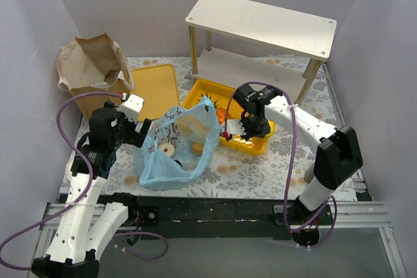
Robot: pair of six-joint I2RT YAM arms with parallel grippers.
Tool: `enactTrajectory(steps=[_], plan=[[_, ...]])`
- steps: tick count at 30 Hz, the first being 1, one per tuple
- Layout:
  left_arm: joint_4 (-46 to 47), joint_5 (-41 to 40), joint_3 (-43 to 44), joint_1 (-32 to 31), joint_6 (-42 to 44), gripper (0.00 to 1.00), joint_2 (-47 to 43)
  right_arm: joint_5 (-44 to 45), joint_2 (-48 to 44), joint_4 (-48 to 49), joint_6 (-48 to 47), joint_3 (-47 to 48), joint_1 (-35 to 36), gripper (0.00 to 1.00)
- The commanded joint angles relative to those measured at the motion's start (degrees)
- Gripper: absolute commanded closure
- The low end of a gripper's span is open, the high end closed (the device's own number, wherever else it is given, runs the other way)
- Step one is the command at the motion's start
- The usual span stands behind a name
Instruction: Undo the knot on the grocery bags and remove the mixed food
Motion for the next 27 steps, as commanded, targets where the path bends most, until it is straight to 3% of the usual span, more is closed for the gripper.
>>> enactTrajectory(steps=[1,9,13,14,15,16,21,24,27], plan=[[0.58,0.73,-0.79,1.12,-0.36,0.02,-0.47,7.11,1.86,-3.8,-17.51,3.54,-0.45,0.99],[-0.12,3.54,-0.97,1.74,-0.62,0.02,-0.56,7.64,7.49,-4.93,-20.24,5.21,-0.36,0.98],[0.05,3.98,-0.88,2.0,-0.71,0.02,-0.39,9.12,8.02,-0.63,-19.01,3.54,-0.18,0.72],[0.14,4.16,-0.79,2.0,-0.8,0.02,-0.3,9.04,8.02,-0.45,-18.84,3.45,-0.18,0.55],[0.23,4.59,-0.79,2.09,-0.89,0.02,-0.12,8.61,7.76,0.25,-18.66,3.45,-0.18,0.26],[0.14,4.95,-0.53,2.18,-1.06,0.02,-0.12,7.99,7.32,0.34,-18.48,3.63,-0.18,0.2],[-0.47,7.06,0.43,2.18,-1.41,0.02,0.58,1.23,3.72,-1.85,-16.99,8.89,-0.18,0.17],[-3.79,12.23,5.87,2.27,-2.9,0.02,2.77,-3.52,2.31,-5.89,-14.36,17.14,-0.18,0.2],[-8.89,21.36,12.03,2.27,-1.86,0.02,4.97,-13.44,-1.11,-1.09,-4.89,25.5,-0.18,0.21]])
